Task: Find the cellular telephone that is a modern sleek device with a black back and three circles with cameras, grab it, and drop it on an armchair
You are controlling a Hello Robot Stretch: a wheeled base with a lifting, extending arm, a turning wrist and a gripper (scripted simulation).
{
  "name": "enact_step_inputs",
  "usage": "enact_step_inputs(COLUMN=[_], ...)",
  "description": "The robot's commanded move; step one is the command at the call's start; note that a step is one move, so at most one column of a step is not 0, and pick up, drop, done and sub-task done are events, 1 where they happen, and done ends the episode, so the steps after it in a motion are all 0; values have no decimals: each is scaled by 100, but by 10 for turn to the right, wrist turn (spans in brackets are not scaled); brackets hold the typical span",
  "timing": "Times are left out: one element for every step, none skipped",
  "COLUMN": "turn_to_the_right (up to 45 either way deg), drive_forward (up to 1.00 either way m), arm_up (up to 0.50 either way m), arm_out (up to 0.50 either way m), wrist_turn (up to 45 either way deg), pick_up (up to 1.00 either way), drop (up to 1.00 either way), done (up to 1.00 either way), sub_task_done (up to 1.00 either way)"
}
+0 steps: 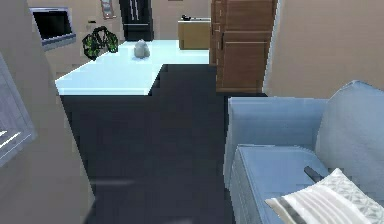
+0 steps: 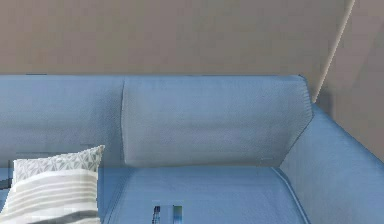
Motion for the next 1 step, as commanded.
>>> enact_step_inputs(turn_to_the_right=[0], drive_forward=[0], arm_up=[0], arm_out=[14], wrist_turn=[0], pick_up=[0], drop=[0], done=[0], sub_task_done=[0])
